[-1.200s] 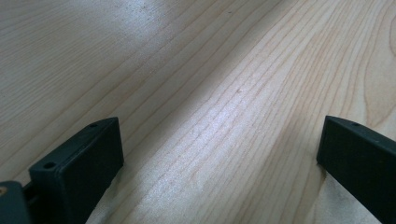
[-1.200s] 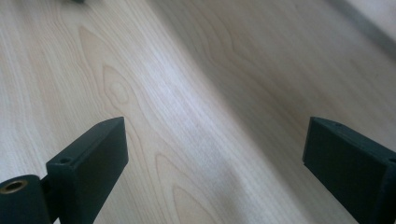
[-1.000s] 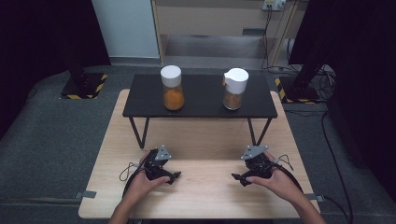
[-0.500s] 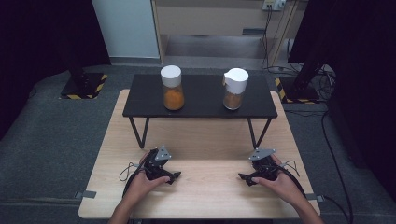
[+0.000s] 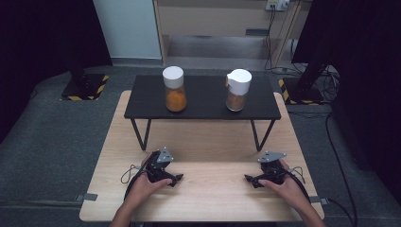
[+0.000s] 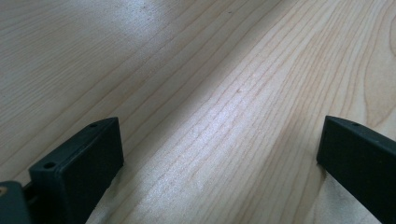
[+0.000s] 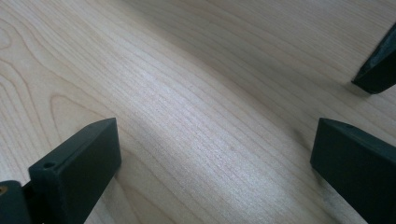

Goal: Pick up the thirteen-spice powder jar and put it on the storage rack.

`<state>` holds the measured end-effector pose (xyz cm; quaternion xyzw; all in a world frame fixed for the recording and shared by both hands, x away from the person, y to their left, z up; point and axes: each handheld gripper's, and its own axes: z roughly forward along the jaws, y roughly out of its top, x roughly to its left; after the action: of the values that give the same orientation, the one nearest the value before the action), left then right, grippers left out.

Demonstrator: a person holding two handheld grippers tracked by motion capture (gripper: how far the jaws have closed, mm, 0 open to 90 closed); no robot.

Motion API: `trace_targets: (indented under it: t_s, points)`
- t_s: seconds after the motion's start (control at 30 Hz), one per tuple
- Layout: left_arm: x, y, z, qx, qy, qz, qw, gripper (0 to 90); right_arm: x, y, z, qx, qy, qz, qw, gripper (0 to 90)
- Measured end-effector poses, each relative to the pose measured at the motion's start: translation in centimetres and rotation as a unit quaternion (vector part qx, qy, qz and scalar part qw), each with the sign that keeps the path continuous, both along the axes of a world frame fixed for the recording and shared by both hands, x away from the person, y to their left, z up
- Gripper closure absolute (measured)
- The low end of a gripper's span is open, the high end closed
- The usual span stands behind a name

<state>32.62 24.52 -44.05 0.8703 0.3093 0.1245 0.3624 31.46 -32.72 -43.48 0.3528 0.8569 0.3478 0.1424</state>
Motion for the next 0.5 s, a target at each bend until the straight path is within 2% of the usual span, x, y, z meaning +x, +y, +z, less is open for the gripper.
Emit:
trace_targets:
  t_s: [0.1,0.5]
  points:
    - [0.0,0.0,0.0,0.0,0.0,0.0,1.0,0.0,-0.34,-0.21,-0.46,0.009,-0.007,-0.002,0.9999,1.4]
    - [0.0,0.0,0.0,0.0,0.0,0.0,1.0,0.0,-0.48,-0.08,-0.44,0.009,-0.007,-0.007,0.9999,1.3]
